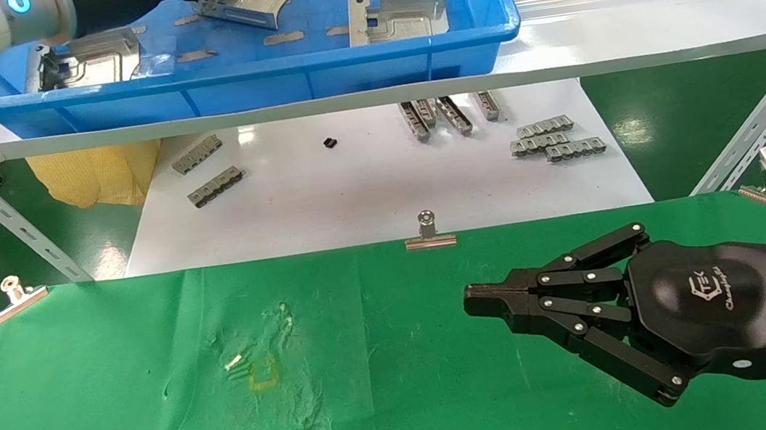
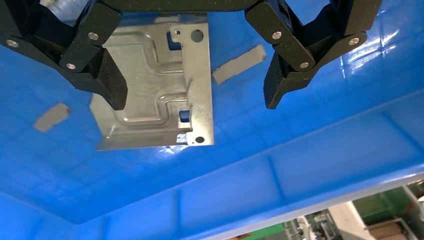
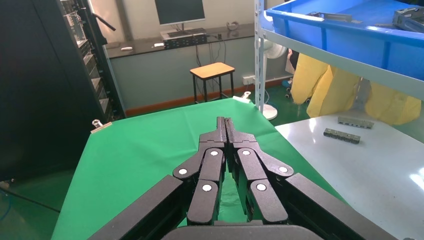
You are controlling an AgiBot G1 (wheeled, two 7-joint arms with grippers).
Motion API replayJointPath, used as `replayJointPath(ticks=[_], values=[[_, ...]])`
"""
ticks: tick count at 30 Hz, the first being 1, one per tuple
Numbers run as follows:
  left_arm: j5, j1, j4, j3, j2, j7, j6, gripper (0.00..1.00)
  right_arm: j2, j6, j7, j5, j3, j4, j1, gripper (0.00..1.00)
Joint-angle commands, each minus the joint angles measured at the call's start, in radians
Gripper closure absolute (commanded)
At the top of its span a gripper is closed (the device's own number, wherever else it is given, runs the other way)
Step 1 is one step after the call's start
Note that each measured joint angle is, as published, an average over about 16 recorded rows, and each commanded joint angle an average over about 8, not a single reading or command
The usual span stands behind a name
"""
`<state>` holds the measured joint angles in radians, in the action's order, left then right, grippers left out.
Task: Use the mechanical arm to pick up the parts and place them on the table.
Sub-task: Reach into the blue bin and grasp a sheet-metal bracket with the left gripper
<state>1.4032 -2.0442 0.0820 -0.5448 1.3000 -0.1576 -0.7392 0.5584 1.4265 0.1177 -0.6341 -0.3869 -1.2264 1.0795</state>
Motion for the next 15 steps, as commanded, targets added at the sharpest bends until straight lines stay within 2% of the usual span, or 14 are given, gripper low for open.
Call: replayJointPath(ticks=[1,15], values=[[0.003,-0.01,-0.035,-0.001,0.022,-0.006,0.034,1.0,0.0,0.0,0.0,0.0,0.0,0.0,0.0,0.0],[0.049,0.001,-0.021,-0.039,0.049,0.037,0.084,1.0,0.0,0.0,0.0,0.0,0.0,0.0,0.0,0.0]])
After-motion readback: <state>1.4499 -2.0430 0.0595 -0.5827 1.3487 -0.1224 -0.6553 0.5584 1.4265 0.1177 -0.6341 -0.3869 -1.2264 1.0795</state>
